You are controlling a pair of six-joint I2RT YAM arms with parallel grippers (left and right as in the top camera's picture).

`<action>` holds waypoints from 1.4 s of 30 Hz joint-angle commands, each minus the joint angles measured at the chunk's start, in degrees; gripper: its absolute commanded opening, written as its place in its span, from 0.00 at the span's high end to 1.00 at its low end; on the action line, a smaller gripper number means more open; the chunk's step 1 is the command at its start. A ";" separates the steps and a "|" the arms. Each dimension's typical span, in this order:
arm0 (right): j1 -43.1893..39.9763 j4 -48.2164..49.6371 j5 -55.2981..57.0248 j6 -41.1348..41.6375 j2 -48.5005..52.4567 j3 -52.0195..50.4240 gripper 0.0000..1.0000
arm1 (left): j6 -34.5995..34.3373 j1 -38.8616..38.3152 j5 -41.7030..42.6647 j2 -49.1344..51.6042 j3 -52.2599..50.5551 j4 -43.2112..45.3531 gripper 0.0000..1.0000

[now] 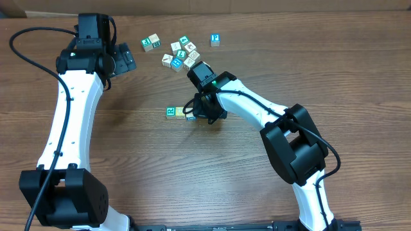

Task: Form a horizontal line

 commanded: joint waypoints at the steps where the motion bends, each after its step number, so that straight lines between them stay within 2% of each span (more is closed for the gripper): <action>1: 0.31 0.22 0.50 0.04 -1.51 -0.35 0.96 | 0.24 -0.11 -0.96 0.15 0.11 0.07 0.00; 34: 2.40 2.71 0.15 0.46 -1.51 -0.35 0.96 | 0.24 -0.11 -0.96 0.15 0.11 0.07 0.00; 42: 2.56 -3.19 -0.66 0.46 -1.49 -0.35 0.96 | 0.24 -0.11 -0.96 0.15 0.11 0.07 0.00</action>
